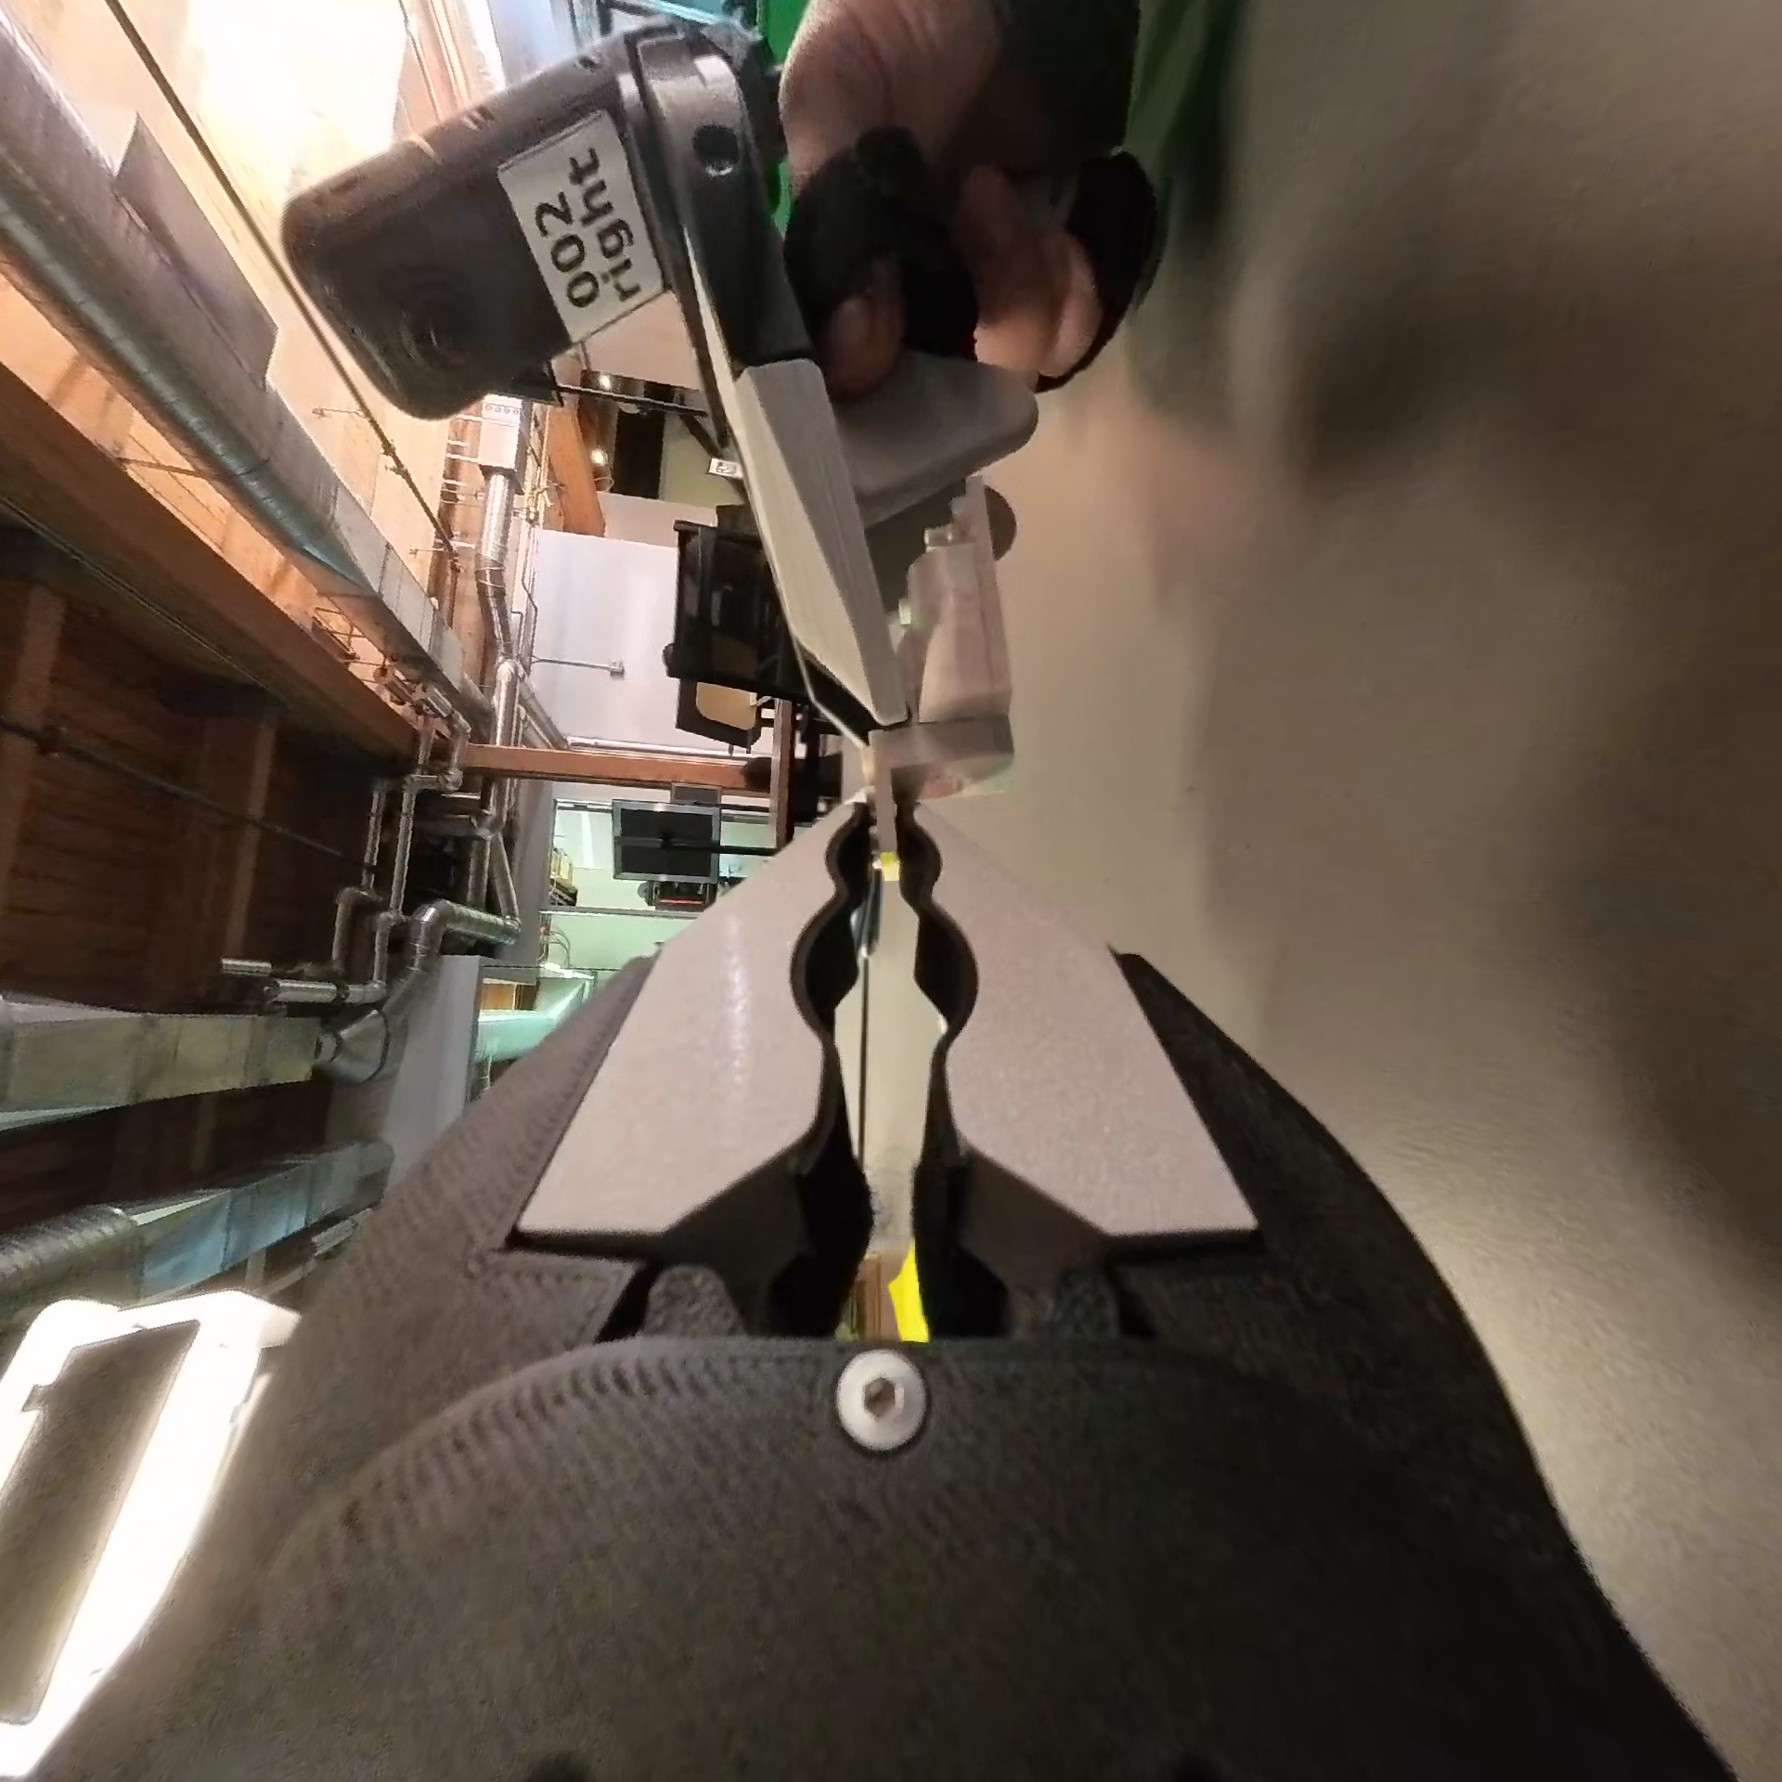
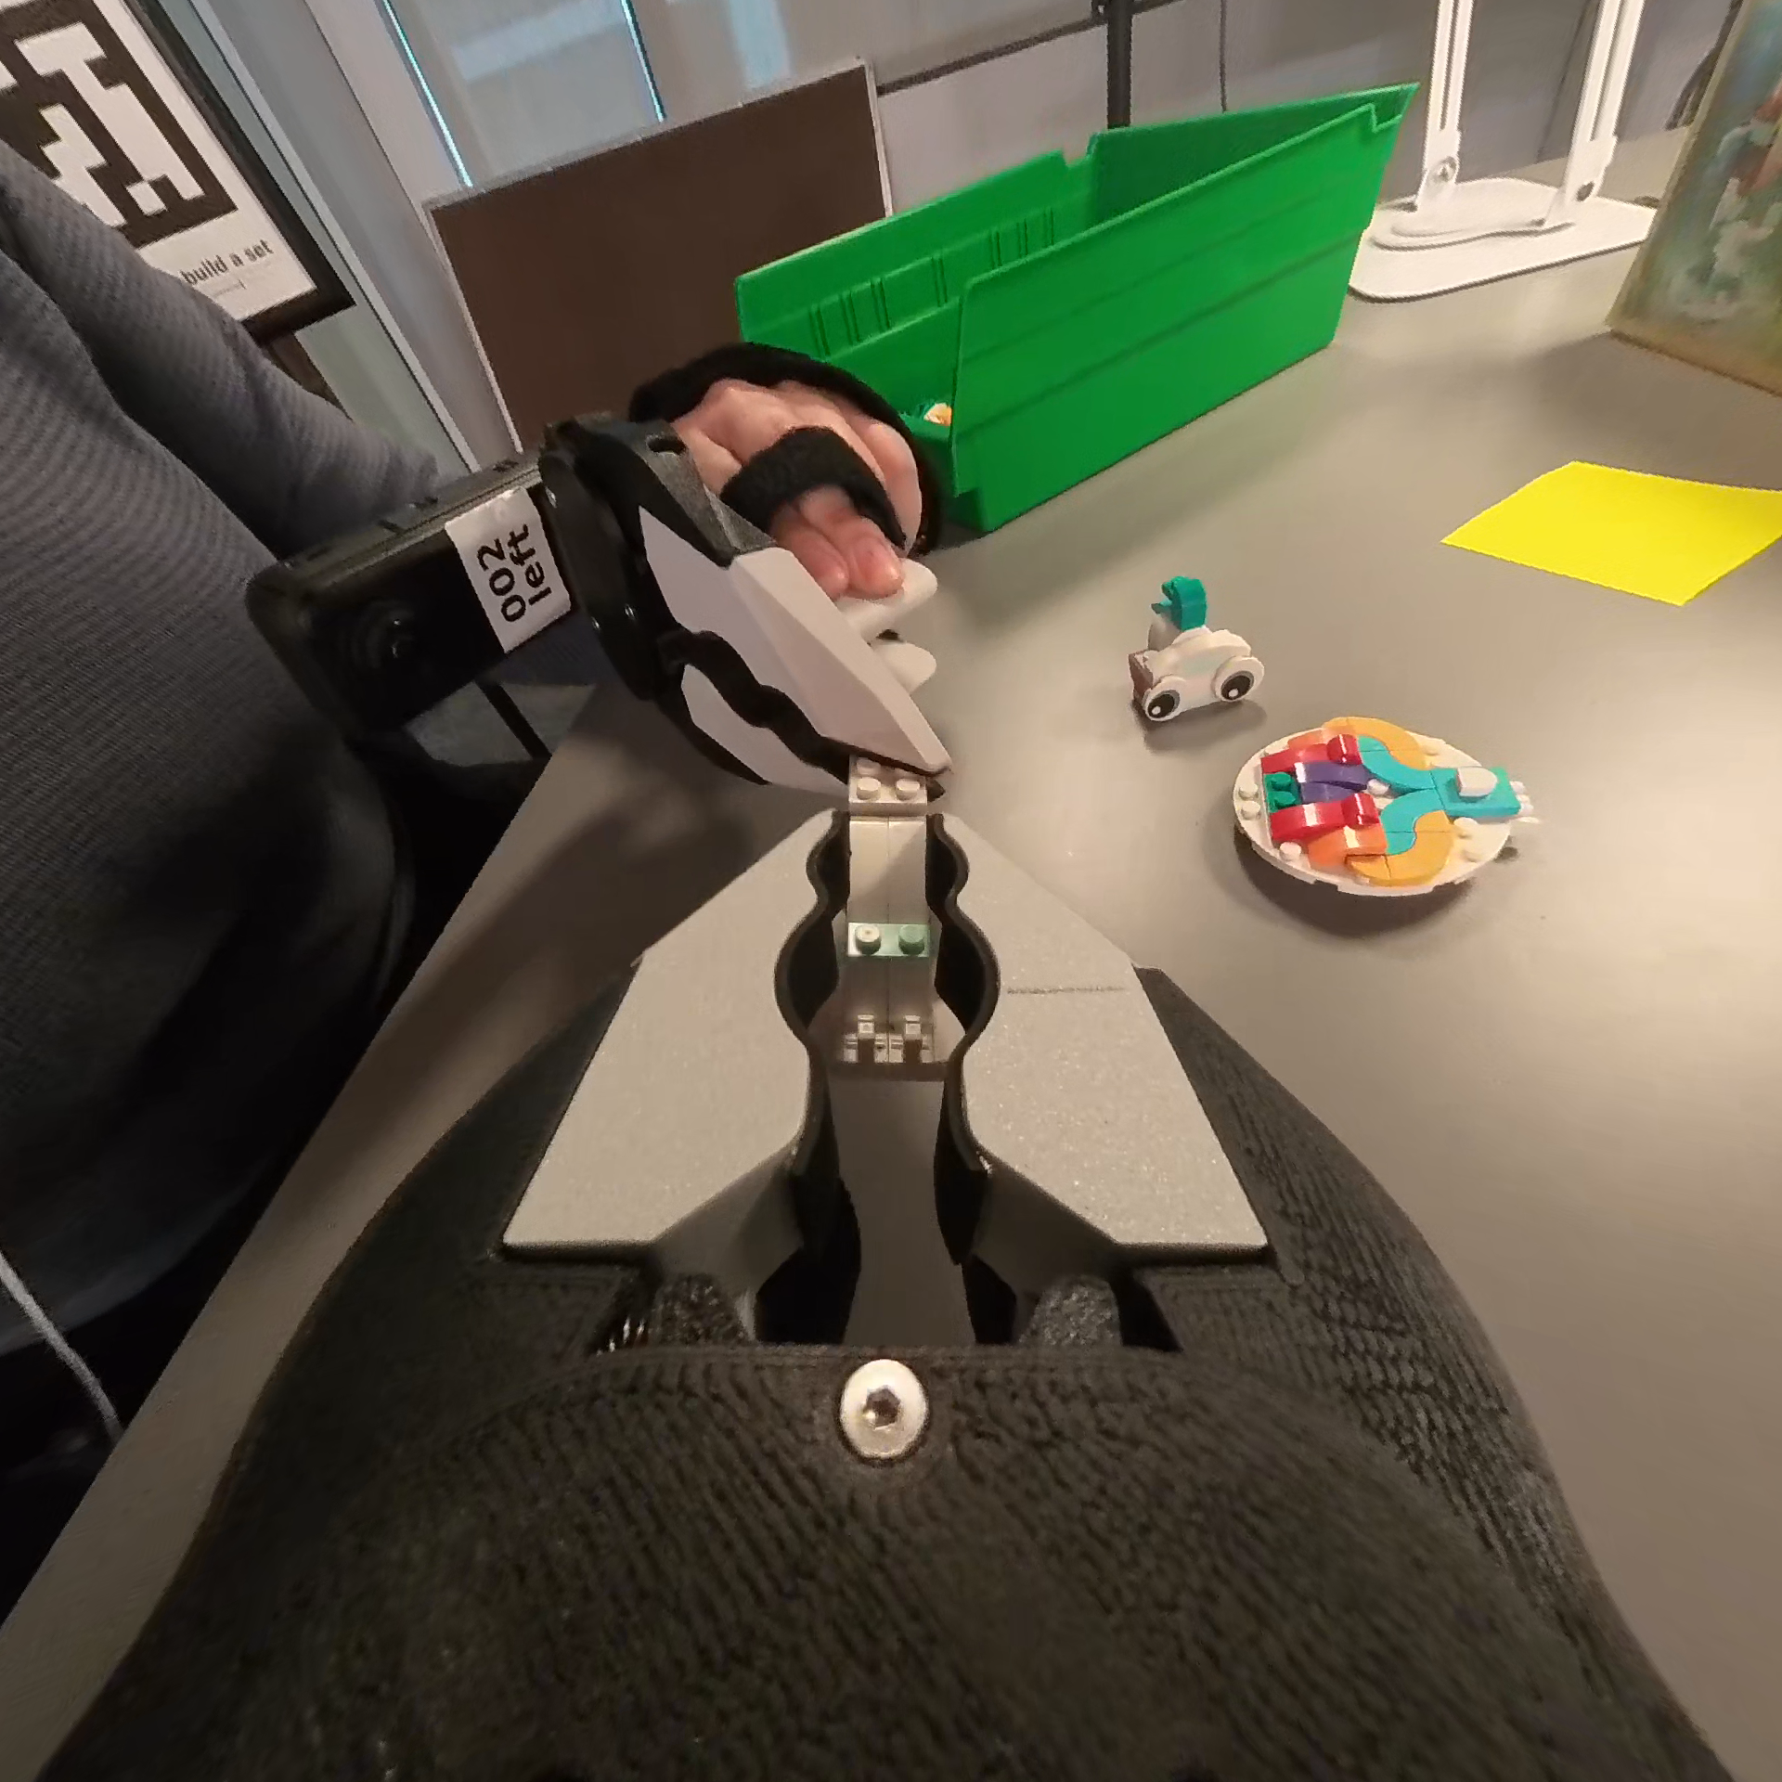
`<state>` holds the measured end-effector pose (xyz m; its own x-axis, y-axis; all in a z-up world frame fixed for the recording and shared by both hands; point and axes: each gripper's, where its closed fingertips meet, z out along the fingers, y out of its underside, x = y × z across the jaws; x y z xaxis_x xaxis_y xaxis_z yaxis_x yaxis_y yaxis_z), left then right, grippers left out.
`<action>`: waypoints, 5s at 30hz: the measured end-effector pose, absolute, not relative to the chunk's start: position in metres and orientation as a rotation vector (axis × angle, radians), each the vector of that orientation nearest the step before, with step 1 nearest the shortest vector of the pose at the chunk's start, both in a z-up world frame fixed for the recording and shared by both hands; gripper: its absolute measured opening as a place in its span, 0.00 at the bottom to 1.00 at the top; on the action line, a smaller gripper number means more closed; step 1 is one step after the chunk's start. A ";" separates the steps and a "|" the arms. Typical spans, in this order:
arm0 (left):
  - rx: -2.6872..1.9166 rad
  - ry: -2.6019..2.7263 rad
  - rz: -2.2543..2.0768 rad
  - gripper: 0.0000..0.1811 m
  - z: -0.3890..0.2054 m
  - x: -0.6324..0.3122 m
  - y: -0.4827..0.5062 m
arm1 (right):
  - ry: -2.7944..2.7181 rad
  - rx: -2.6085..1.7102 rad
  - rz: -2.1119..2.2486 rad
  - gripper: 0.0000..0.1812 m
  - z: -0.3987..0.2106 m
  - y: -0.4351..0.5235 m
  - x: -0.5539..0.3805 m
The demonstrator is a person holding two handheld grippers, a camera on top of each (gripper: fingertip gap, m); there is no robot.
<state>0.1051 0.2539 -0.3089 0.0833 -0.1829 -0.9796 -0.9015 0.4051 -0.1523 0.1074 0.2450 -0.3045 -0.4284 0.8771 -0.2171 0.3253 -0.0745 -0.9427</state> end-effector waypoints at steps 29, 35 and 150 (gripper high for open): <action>-1.019 1.401 0.547 0.02 -0.321 0.099 0.222 | -1.856 -1.273 1.555 0.07 -0.315 0.219 0.106; -1.097 1.445 0.572 0.02 -0.336 0.068 0.218 | -1.453 -1.219 1.591 0.00 -0.257 0.277 0.145; -1.751 0.695 -0.952 0.05 -0.296 0.067 0.231 | -1.640 -0.784 0.553 0.18 -0.286 0.240 0.064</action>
<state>0.0674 0.2305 -0.2959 0.5277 -0.8005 0.2841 -0.0270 -0.3501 -0.9363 0.0645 0.2403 -0.2861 -0.0981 0.7468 0.6578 0.1956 0.6626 -0.7230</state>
